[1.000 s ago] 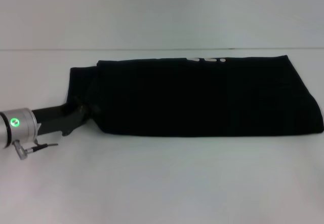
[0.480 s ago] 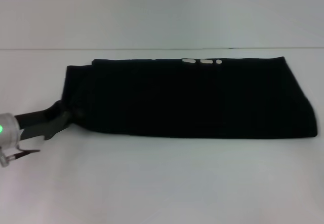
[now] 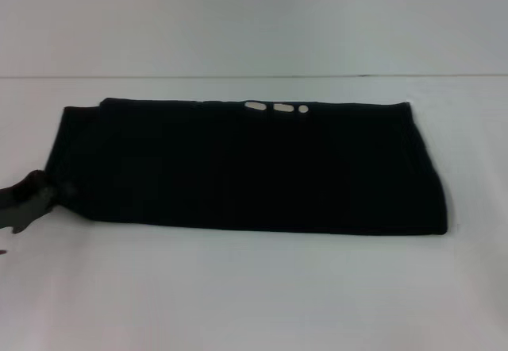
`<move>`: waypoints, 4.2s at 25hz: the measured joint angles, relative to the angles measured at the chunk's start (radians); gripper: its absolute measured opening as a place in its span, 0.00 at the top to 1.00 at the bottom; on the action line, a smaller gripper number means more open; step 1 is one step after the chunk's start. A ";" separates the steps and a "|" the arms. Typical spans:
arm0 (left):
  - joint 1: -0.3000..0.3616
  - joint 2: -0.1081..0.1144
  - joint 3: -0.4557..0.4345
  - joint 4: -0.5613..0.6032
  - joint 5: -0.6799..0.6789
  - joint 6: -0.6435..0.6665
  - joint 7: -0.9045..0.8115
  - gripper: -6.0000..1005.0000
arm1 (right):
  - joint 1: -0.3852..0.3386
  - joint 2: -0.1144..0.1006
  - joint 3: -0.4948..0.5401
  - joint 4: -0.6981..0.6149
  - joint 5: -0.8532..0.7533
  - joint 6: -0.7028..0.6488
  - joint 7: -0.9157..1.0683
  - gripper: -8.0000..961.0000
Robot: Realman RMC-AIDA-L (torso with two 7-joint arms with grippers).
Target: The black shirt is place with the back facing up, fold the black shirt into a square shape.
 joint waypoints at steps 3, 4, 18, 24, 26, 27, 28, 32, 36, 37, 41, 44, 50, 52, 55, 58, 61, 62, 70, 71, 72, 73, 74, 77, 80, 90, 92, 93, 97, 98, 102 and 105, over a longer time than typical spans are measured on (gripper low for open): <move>0.022 0.002 -0.004 0.030 0.001 -0.004 -0.023 0.89 | 0.004 -0.003 -0.006 0.000 0.000 0.006 0.000 0.42; 0.028 0.002 -0.007 0.040 0.001 -0.008 -0.033 0.89 | 0.005 -0.004 -0.007 0.000 -0.001 0.009 0.000 0.42; -0.010 -0.004 -0.004 0.129 -0.052 0.167 -0.075 0.85 | -0.001 -0.009 -0.009 0.000 -0.006 0.034 0.023 0.43; -0.152 -0.010 0.017 0.140 -0.076 0.258 -0.140 0.84 | 0.003 -0.009 -0.009 0.002 -0.028 0.035 0.024 0.43; -0.204 -0.023 0.051 0.139 -0.079 0.263 -0.150 0.83 | 0.007 -0.008 -0.009 0.002 -0.028 0.035 0.024 0.43; -0.228 -0.032 0.072 0.140 -0.083 0.264 -0.152 0.83 | 0.010 -0.008 -0.009 0.002 -0.028 0.035 0.024 0.43; -0.261 -0.047 0.100 0.142 -0.088 0.264 -0.152 0.83 | 0.013 -0.008 -0.009 0.002 -0.028 0.035 0.023 0.43; -0.352 -0.101 0.218 0.144 -0.099 0.236 -0.147 0.82 | 0.023 -0.009 -0.009 0.009 -0.028 0.035 0.023 0.43; -0.419 -0.158 0.364 0.125 -0.117 0.162 -0.137 0.81 | 0.028 -0.007 -0.009 0.011 -0.028 0.041 0.021 0.44; -0.436 -0.167 0.415 0.099 -0.135 0.134 -0.126 0.80 | 0.030 -0.006 -0.010 0.011 -0.029 0.044 0.020 0.44; -0.519 -0.166 0.671 -0.083 -0.255 -0.044 -0.040 0.79 | 0.032 -0.003 -0.029 0.011 -0.029 0.061 0.020 0.44; -0.570 -0.167 0.836 -0.129 -0.265 -0.106 -0.012 0.79 | 0.034 -0.004 -0.053 0.011 -0.029 0.077 0.020 0.44; -0.501 -0.155 0.969 0.047 -0.273 0.084 0.041 0.77 | 0.035 -0.013 -0.082 0.011 -0.029 0.092 0.031 0.45; -0.412 -0.150 0.903 0.169 -0.283 0.209 0.096 0.72 | 0.036 -0.019 -0.092 0.011 -0.029 0.096 0.042 0.45; -0.325 -0.137 0.797 0.252 -0.292 0.296 0.098 0.65 | 0.042 -0.031 -0.108 0.006 -0.050 0.097 0.076 0.45; -0.292 -0.111 0.675 0.233 -0.293 0.304 0.045 0.59 | 0.062 -0.045 -0.113 0.001 -0.118 0.098 0.144 0.45; -0.259 -0.058 0.480 0.110 -0.295 0.303 -0.011 0.50 | 0.102 -0.072 -0.129 -0.003 -0.242 0.087 0.276 0.45; -0.244 -0.051 0.448 0.102 -0.295 0.306 -0.014 0.47 | 0.120 -0.083 -0.147 -0.007 -0.285 0.076 0.326 0.45; -0.153 0.000 0.291 0.162 -0.296 0.348 -0.034 0.15 | 0.340 -0.147 -0.389 -0.065 -0.610 0.004 0.865 0.46; -0.147 0.001 0.277 0.169 -0.296 0.353 -0.033 0.11 | 0.375 -0.151 -0.419 -0.067 -0.650 0.003 0.922 0.46; -0.144 0.003 0.260 0.177 -0.296 0.360 -0.031 0.10 | 0.413 -0.152 -0.444 -0.067 -0.688 0.003 0.970 0.46; -0.141 0.004 0.250 0.181 -0.296 0.363 -0.029 0.09 | 0.443 -0.151 -0.463 -0.067 -0.722 0.005 1.008 0.46; -0.139 0.005 0.242 0.184 -0.296 0.366 -0.028 0.09 | 0.478 -0.147 -0.485 -0.067 -0.756 0.007 1.045 0.46; -0.136 0.006 0.237 0.187 -0.296 0.366 -0.024 0.07 | 0.556 -0.129 -0.535 -0.068 -0.850 0.026 1.137 0.46; -0.136 0.004 0.236 0.184 -0.296 0.359 -0.016 0.07 | 0.612 -0.101 -0.568 -0.067 -0.893 0.052 1.187 0.47; -0.125 -0.002 0.230 0.179 -0.307 0.331 -0.006 0.07 | 0.666 -0.044 -0.731 -0.023 -0.959 0.178 1.330 0.47; -0.124 -0.002 0.226 0.178 -0.311 0.328 -0.003 0.07 | 0.666 -0.037 -0.740 -0.016 -0.967 0.186 1.336 0.47; -0.123 -0.002 0.225 0.177 -0.311 0.325 -0.003 0.07 | 0.666 -0.033 -0.742 -0.014 -0.967 0.189 1.333 0.47; -0.120 -0.003 0.223 0.164 -0.311 0.318 0.004 0.07 | 0.667 -0.022 -0.754 -0.014 -0.975 0.197 1.332 0.48; -0.118 -0.003 0.222 0.159 -0.312 0.317 0.007 0.07 | 0.667 -0.022 -0.762 -0.014 -0.979 0.197 1.336 0.48; -0.114 -0.002 0.221 0.154 -0.322 0.313 0.010 0.07 | 0.664 -0.022 -0.776 -0.014 -1.044 0.208 1.392 0.48; -0.110 -0.003 0.221 0.154 -0.340 0.309 0.010 0.07 | 0.648 -0.033 -0.770 -0.029 -1.093 0.203 1.445 0.48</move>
